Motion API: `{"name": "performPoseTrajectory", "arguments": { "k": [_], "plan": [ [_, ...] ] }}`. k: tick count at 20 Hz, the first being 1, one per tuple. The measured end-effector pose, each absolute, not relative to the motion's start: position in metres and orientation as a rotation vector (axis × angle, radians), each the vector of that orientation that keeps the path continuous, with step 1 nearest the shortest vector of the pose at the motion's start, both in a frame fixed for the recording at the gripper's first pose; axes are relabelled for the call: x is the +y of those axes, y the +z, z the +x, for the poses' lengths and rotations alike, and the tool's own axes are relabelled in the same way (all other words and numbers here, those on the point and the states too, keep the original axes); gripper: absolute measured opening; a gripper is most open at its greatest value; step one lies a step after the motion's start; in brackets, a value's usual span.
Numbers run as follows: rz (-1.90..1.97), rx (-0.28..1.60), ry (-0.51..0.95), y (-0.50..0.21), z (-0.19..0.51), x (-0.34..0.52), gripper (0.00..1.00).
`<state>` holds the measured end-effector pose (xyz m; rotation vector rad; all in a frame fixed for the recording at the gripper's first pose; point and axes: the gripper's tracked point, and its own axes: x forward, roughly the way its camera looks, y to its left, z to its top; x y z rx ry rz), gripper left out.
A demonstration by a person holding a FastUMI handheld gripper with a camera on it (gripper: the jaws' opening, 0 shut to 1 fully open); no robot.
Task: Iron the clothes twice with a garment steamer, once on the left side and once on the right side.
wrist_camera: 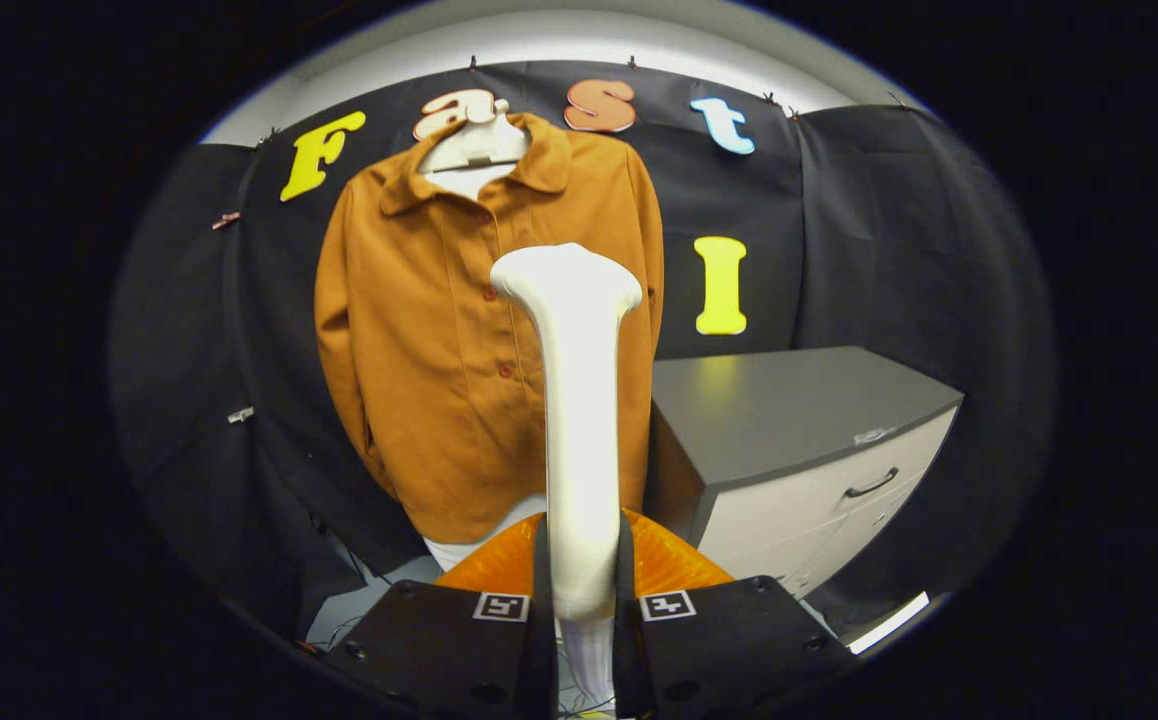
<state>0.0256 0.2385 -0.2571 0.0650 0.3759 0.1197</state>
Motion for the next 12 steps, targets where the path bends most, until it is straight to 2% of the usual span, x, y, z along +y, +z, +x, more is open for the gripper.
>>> {"name": "performPoseTrajectory", "arguments": {
  "k": [7,12],
  "plan": [
    [0.072,0.198,0.145,-0.152,0.027,0.241,0.25],
    [0.056,0.127,0.187,-0.113,0.040,0.272,0.25]
  ]
}}
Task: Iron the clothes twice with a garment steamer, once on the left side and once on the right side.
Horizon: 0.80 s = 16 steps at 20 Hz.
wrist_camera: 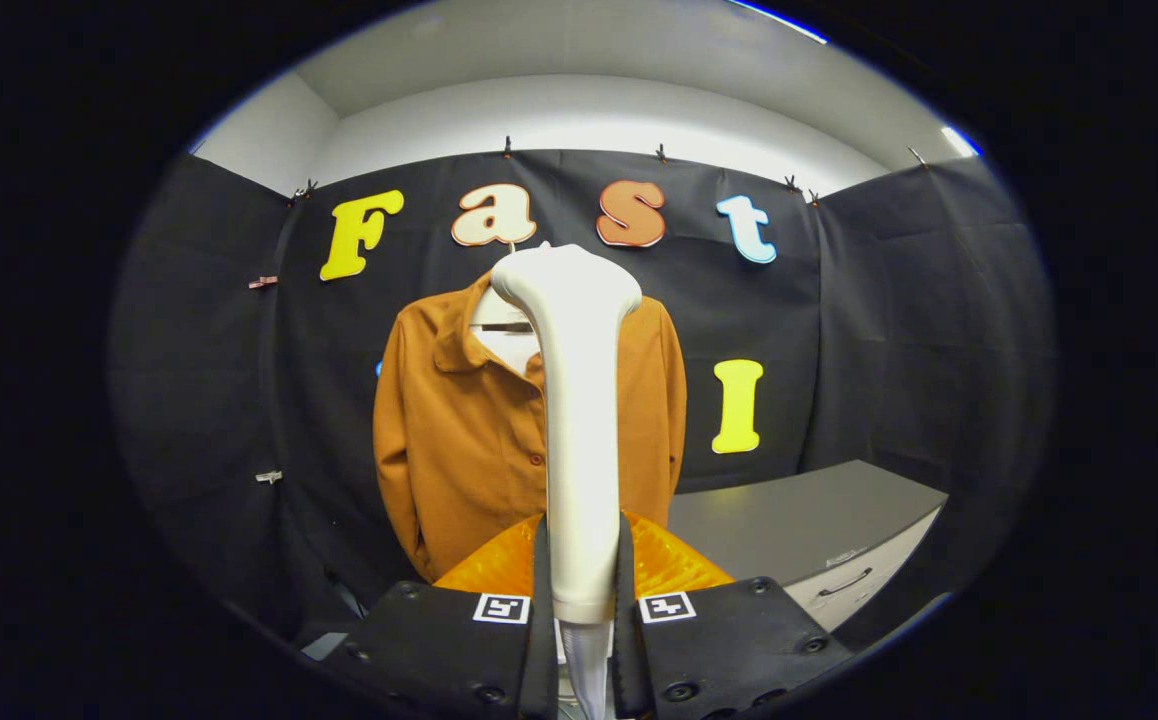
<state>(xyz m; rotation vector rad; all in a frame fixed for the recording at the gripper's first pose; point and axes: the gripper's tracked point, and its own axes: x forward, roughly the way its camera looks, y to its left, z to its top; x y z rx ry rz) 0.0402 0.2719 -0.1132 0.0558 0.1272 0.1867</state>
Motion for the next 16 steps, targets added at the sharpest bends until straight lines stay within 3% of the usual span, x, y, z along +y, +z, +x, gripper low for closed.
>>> {"name": "performPoseTrajectory", "arguments": {
  "k": [6,16],
  "plan": [
    [0.019,0.127,0.225,-0.121,0.063,0.324,0.25],
    [-0.075,0.200,0.221,-0.194,0.095,0.385,0.25]
  ]
}}
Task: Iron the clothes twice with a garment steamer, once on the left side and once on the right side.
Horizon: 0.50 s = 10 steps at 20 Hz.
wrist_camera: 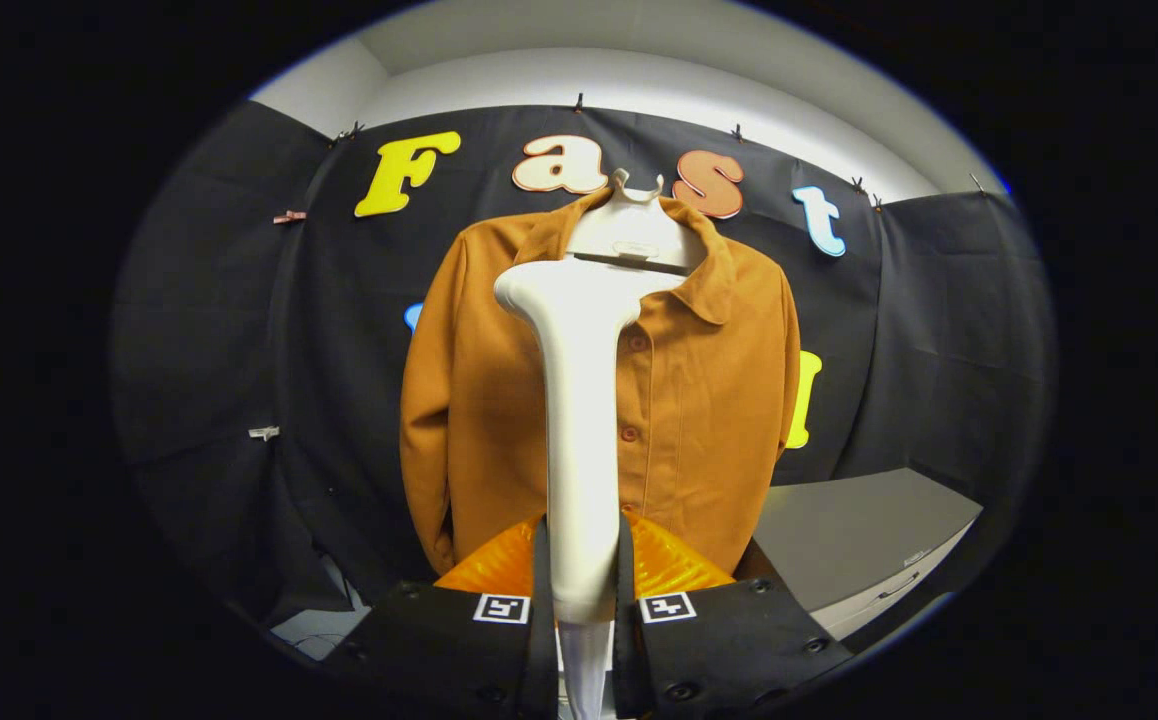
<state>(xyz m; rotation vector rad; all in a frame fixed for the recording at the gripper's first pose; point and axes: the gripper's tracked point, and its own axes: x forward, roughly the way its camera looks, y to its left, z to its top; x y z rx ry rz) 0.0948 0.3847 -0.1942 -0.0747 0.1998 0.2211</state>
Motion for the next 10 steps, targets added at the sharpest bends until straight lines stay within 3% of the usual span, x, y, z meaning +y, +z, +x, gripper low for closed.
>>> {"name": "performPoseTrajectory", "arguments": {
  "k": [10],
  "plan": [
    [-0.176,0.263,0.137,-0.255,0.131,0.398,0.25]
  ]
}}
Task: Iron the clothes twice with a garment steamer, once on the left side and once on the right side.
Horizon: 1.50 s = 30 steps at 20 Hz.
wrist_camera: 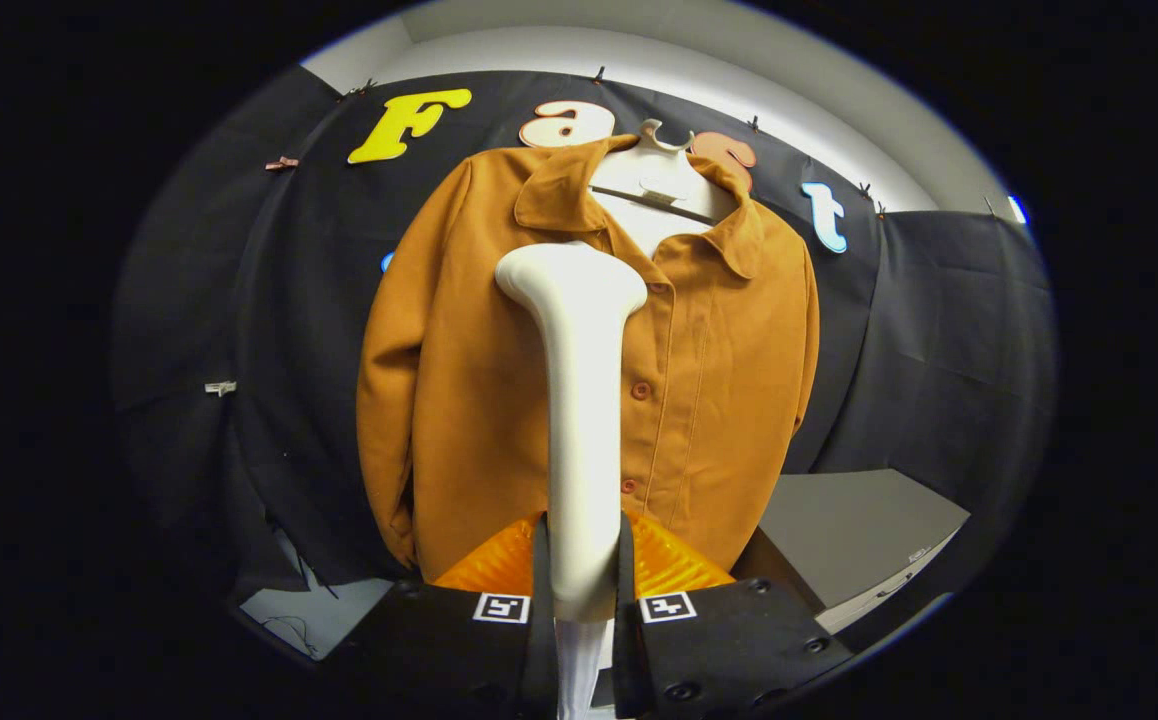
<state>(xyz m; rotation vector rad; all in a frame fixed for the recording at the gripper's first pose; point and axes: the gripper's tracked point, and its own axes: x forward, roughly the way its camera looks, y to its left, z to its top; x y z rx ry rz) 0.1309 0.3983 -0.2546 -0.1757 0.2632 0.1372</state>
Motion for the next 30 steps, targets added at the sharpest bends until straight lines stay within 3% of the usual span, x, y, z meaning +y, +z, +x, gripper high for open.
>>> {"name": "performPoseTrajectory", "arguments": {
  "k": [19,30],
  "plan": [
    [-0.229,0.546,0.136,-0.403,0.090,0.373,0.25],
    [-0.253,0.680,0.204,-0.449,0.043,0.364,0.25]
  ]
}}
